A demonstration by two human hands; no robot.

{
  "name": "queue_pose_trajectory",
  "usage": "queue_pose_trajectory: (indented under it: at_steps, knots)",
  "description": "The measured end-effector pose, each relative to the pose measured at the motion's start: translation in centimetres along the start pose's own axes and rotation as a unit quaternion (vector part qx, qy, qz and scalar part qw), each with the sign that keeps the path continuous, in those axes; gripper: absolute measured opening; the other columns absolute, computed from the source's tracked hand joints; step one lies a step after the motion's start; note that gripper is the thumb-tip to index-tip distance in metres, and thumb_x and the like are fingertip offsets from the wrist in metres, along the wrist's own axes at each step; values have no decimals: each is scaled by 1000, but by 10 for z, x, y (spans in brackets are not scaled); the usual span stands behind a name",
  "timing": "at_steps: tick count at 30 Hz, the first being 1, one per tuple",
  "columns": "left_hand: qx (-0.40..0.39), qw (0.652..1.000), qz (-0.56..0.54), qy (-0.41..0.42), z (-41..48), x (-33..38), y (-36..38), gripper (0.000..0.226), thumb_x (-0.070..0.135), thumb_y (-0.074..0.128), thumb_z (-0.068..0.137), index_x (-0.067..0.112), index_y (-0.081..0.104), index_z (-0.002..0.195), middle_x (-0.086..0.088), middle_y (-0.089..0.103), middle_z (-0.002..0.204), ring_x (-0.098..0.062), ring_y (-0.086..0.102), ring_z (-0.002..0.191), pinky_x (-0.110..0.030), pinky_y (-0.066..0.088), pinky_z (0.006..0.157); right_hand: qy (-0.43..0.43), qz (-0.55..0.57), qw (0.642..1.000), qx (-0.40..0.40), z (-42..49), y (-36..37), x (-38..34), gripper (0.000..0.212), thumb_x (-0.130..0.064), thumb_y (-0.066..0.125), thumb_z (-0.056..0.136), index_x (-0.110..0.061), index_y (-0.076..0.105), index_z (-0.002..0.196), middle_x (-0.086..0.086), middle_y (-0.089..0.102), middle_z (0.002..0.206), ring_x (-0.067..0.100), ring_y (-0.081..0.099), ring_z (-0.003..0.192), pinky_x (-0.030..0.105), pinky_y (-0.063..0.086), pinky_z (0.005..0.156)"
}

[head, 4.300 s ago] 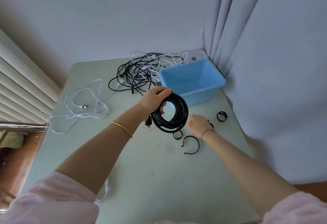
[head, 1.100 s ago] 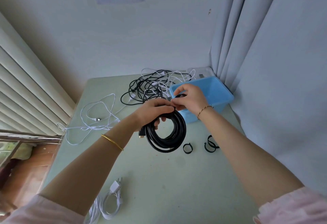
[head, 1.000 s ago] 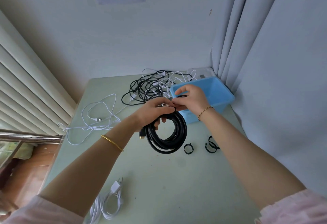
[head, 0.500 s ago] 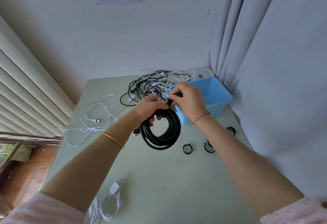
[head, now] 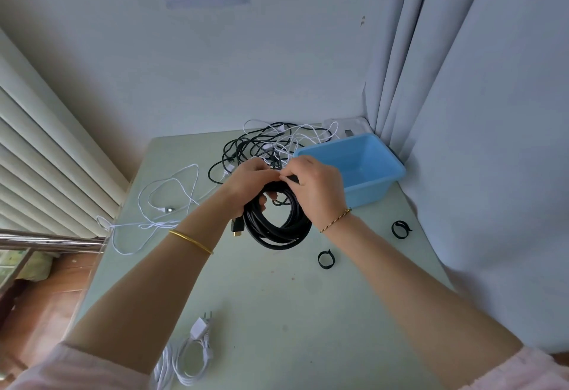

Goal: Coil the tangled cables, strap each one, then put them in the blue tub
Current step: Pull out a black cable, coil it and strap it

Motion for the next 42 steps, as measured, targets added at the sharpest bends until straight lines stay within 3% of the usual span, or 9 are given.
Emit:
queue_pose_trajectory:
  at_steps: [13,17,18,21,24,27,32,38,42]
  knots:
    - [-78,991,-103,-30,-1,9,-2,22,20,51,98,9,51,79,-8,56,61,-11,39,37,-21,38,41,-112,-81,990,11,9,-10,-14,27,5,79,48,-14,61,55,-1,55,57,18,51,46,18,30,38]
    - [-52,992,-112,-2,0,13,-2,26,19,55,96,11,50,71,-5,51,59,-9,38,38,-22,37,42,-131,-80,988,1,8,-7,-16,11,-8,77,64,-15,69,63,-2,63,68,18,60,60,20,44,44]
    - [-48,992,-116,5,2,13,-3,25,19,56,95,11,50,73,-4,49,60,-10,40,39,-22,38,42,-126,-64,990,1,8,-8,-17,5,-17,72,72,-15,70,67,-3,65,72,19,63,64,23,48,49]
    - [-47,992,-119,18,4,14,-7,20,21,58,94,9,48,82,-3,49,58,-13,43,46,-23,41,42,-97,-13,995,-18,9,-17,-20,29,-37,55,84,-13,71,80,-1,68,78,20,65,74,29,52,60]
    - [-64,993,-95,30,2,17,-9,18,23,55,96,6,49,90,-1,53,54,-9,38,38,-22,40,41,-48,59,997,-32,12,-24,-14,22,-22,49,90,-13,66,100,-4,70,79,20,65,80,36,52,66]
    - [-62,995,-68,38,-3,20,-8,20,22,51,98,5,53,88,-4,53,60,-8,38,38,-23,40,41,26,117,992,-42,16,-22,-4,23,-10,58,87,-11,60,109,-6,73,81,15,66,85,36,52,77]
    - [-50,995,-66,52,-11,24,-3,28,20,49,99,13,50,72,-8,51,62,-8,37,38,-24,38,44,105,237,963,-78,22,-20,5,33,-2,71,77,-18,55,101,-11,67,73,6,62,82,20,49,84]
    - [-55,996,-39,53,-12,26,-2,26,21,51,98,12,51,73,-6,52,61,-9,37,39,-26,37,45,61,182,970,-148,27,-17,8,29,-1,72,73,-19,55,89,-13,54,75,16,55,82,24,45,80]
    - [-46,996,-27,65,-12,29,0,28,21,55,96,12,49,70,-6,49,60,-9,38,39,-25,38,43,56,160,972,-161,26,-13,12,31,1,75,67,-14,58,89,-11,46,88,8,50,82,8,37,76]
Point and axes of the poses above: each hand's wrist, its own z-axis towards the middle knuckle, its own y-axis out of the palm, x = y × z, the point moved 3 cm from there along z, towards the middle knuckle
